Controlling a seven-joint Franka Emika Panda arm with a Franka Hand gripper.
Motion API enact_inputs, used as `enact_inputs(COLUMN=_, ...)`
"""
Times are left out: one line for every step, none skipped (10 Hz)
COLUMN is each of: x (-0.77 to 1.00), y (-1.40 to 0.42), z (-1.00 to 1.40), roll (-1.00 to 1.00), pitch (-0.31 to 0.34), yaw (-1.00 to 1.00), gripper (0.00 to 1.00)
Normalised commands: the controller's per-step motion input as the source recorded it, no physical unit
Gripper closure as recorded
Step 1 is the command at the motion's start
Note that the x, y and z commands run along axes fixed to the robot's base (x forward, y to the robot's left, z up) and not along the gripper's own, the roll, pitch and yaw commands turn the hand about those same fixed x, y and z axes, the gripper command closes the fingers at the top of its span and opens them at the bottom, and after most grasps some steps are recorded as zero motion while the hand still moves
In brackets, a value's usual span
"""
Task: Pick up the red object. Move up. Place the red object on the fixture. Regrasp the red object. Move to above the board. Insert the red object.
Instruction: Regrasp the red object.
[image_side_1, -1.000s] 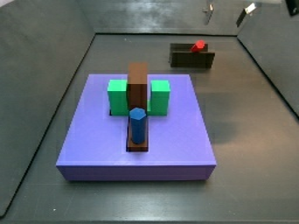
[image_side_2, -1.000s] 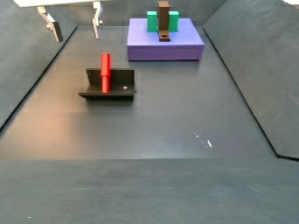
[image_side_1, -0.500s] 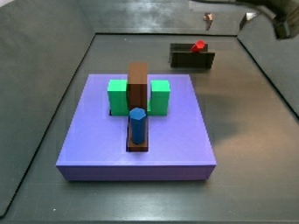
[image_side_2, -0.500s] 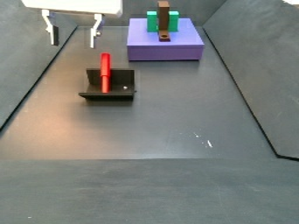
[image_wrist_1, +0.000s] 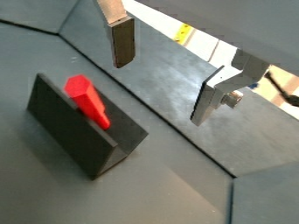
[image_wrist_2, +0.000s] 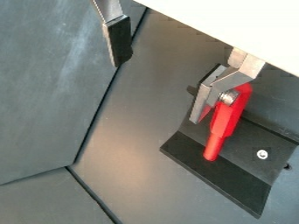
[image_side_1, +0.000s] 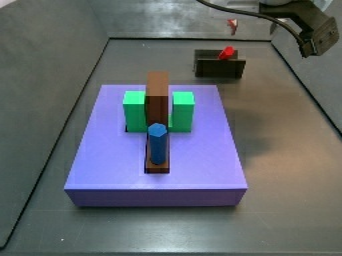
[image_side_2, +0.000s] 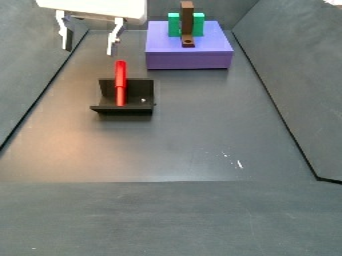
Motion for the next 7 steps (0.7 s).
enact_inputs(x=-0.17, y=-0.11, z=-0.01, roll=-0.09, pitch=-0.254, yaw=0.86, gripper=0.0)
enact_inputs(x=-0.23, y=-0.19, z=0.0, roll=0.06, pitch=-0.271, yaw=0.82, gripper=0.0)
enact_inputs(x=0.01, y=-0.12, z=-0.05, roll=0.17, pitch=0.0, yaw=0.43, gripper=0.0)
enact_inputs(x=0.0, y=-0.1, z=-0.25, roll=0.33, pitch=0.037, yaw=0.12, gripper=0.0)
enact_inputs(x=0.0, y=-0.06, z=-0.35, roll=0.37, pitch=0.037, yaw=0.06, gripper=0.0)
enact_inputs(x=0.0, y=-0.03, z=-0.39, roll=0.41, pitch=0.009, yaw=0.07, gripper=0.0)
enact_inputs(x=0.0, y=-0.03, z=-0.34, roll=0.4, pitch=0.057, yaw=0.0, gripper=0.0)
